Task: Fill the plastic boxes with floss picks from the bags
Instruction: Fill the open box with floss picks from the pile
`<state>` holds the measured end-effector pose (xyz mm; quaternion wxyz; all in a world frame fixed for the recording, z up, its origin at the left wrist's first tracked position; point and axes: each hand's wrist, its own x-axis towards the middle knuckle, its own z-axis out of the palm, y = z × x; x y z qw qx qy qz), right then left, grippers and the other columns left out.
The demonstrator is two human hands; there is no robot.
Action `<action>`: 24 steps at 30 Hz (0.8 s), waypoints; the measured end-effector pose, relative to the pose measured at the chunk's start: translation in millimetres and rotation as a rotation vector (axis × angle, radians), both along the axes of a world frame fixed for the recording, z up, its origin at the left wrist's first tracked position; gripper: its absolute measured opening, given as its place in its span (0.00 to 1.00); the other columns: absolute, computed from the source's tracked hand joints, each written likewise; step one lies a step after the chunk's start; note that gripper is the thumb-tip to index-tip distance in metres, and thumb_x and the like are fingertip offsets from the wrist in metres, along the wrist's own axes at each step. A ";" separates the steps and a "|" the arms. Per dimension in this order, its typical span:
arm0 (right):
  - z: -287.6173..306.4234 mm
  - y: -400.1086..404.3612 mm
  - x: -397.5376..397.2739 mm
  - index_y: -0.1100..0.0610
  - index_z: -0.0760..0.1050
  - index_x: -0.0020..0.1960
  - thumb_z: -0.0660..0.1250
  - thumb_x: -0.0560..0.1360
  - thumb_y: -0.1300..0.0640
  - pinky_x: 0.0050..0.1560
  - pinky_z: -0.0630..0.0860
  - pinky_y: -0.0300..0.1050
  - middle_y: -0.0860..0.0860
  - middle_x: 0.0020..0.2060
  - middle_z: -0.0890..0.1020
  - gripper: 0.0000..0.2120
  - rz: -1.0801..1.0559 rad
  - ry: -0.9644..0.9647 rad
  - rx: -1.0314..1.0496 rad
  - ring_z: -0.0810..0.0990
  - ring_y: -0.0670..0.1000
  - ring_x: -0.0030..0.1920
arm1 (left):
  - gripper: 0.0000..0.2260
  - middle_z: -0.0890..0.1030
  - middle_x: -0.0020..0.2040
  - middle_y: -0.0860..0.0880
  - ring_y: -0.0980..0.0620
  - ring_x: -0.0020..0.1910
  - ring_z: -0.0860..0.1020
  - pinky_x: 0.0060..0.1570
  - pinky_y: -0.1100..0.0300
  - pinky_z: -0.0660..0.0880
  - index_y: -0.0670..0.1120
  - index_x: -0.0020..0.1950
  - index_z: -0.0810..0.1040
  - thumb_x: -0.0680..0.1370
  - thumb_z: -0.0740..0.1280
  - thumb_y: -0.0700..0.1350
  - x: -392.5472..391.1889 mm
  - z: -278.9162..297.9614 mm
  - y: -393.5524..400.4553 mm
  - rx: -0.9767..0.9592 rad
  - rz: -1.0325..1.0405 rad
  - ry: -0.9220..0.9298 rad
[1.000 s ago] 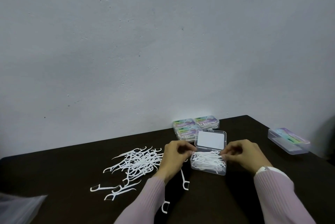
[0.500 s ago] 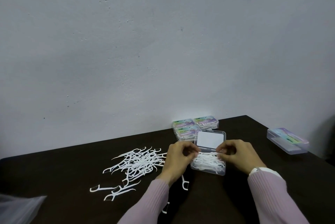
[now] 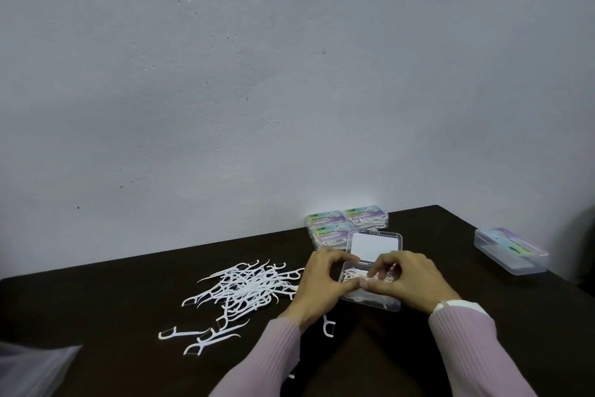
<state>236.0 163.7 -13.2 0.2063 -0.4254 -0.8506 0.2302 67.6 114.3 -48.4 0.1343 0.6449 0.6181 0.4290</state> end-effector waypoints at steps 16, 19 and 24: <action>-0.4 8.9 17.4 0.48 0.77 0.41 0.73 0.69 0.60 0.46 0.74 0.41 0.45 0.35 0.80 0.08 -0.160 0.318 -0.009 0.77 0.44 0.38 | 0.04 0.81 0.51 0.55 0.59 0.50 0.78 0.52 0.68 0.73 0.51 0.48 0.81 0.75 0.70 0.44 -2.9 -4.7 4.2 -0.076 -0.018 -0.255; -2.3 9.9 19.1 0.44 0.76 0.39 0.72 0.70 0.54 0.60 0.71 0.52 0.41 0.37 0.79 0.07 -0.201 0.136 -0.003 0.76 0.42 0.41 | 0.04 0.81 0.52 0.57 0.61 0.51 0.77 0.49 0.73 0.71 0.51 0.49 0.81 0.75 0.70 0.44 -2.7 -4.7 3.1 -0.077 -0.026 -0.232; -1.1 5.4 14.9 0.43 0.77 0.43 0.69 0.72 0.49 0.62 0.61 0.48 0.40 0.41 0.78 0.01 -0.177 0.016 0.032 0.73 0.41 0.45 | 0.08 0.78 0.56 0.58 0.62 0.58 0.73 0.58 0.65 0.69 0.57 0.52 0.79 0.76 0.69 0.46 -1.8 -4.1 1.1 -0.049 0.014 -0.167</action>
